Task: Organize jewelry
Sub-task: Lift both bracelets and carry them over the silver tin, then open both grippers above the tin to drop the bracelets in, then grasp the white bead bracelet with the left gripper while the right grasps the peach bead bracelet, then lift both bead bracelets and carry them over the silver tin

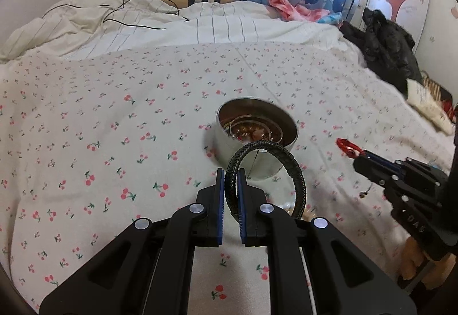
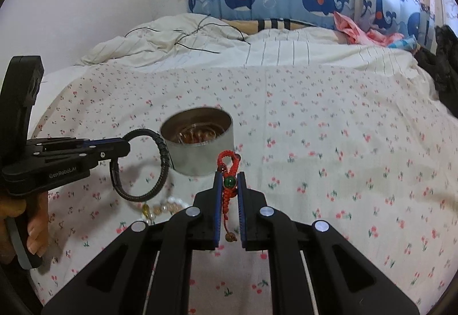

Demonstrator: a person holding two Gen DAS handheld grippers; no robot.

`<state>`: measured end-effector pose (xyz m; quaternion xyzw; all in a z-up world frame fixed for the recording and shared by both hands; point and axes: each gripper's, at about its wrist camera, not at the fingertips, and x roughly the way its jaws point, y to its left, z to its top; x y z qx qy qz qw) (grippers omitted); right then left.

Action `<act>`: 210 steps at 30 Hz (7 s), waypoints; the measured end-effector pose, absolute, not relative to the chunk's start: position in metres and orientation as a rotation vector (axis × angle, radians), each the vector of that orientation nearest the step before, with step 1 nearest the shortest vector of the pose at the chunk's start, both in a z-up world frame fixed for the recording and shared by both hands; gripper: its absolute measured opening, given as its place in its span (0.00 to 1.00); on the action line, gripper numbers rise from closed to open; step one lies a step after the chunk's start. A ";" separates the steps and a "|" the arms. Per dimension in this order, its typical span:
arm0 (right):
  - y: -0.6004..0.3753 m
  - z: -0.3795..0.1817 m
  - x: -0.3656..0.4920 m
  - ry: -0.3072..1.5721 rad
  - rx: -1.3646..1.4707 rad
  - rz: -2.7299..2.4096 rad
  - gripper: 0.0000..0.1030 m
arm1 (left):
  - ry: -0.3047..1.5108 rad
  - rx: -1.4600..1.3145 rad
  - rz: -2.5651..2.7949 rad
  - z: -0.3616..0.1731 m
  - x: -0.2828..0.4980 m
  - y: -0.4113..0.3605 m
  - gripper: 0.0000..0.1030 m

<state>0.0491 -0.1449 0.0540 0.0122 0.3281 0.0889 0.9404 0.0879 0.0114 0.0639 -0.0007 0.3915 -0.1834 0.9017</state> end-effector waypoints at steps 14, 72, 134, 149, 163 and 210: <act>-0.130 0.077 0.104 0.628 -0.062 0.245 0.10 | 0.791 -0.014 -0.372 0.083 0.140 0.003 0.07; -0.121 0.046 0.161 0.768 0.041 0.282 0.53 | 0.879 -0.129 -0.269 0.066 0.183 0.023 0.63; -0.166 0.015 0.054 0.914 -0.022 0.118 0.65 | 0.976 0.158 -0.311 0.010 0.082 -0.006 0.77; -0.142 0.007 0.057 0.951 0.000 0.307 0.52 | 0.978 0.062 -0.360 0.008 0.084 -0.003 0.49; -0.135 0.001 0.059 0.962 -0.070 0.273 0.09 | 0.960 0.086 -0.422 0.008 0.077 -0.014 0.15; -0.144 0.069 0.046 0.632 0.048 0.282 0.08 | 0.817 0.147 -0.469 0.055 0.059 -0.019 0.06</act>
